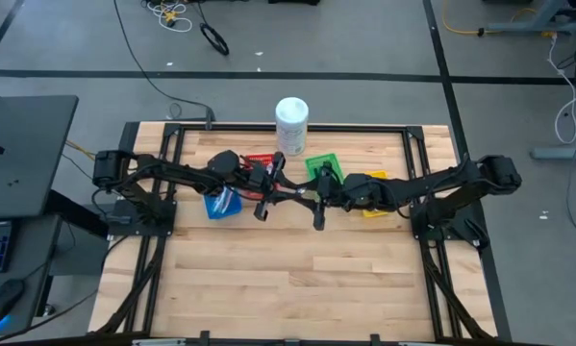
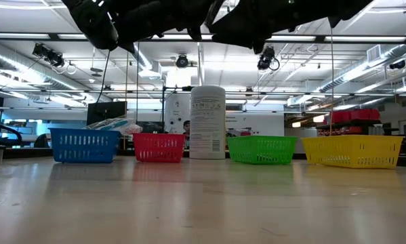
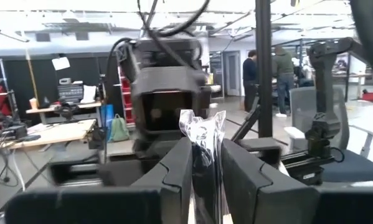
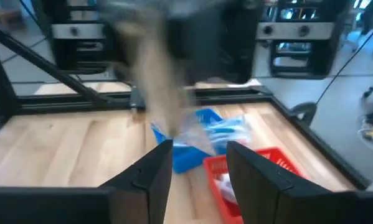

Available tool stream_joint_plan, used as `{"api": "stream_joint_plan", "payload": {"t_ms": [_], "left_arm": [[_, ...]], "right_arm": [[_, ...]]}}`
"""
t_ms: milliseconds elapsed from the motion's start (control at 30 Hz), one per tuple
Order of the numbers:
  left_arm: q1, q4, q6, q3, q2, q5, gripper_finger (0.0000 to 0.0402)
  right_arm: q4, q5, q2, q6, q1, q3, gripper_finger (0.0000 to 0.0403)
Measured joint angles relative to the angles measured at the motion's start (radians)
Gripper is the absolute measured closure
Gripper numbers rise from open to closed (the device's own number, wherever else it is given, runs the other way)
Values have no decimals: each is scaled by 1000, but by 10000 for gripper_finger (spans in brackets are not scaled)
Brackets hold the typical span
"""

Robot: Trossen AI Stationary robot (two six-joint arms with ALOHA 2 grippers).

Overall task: Pick & Place Travel size toiletries
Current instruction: Put the nail cutter into the yellow bin

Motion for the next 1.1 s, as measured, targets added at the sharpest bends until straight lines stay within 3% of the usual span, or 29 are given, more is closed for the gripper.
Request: {"api": "stream_joint_plan", "payload": {"t_ms": [267,700,1100], "left_arm": [[-4,-1,23,-1,-1,-13,330],[-4,-1,42,-1,-1,-31,329],[-4,-6,28,-2,-1,-31,324]], "right_arm": [[92,-166,-1,-40,-44,0,242],[127,-160,0,-51,-47,0,246],[122,-211,0,-89,-47,0,342]]}}
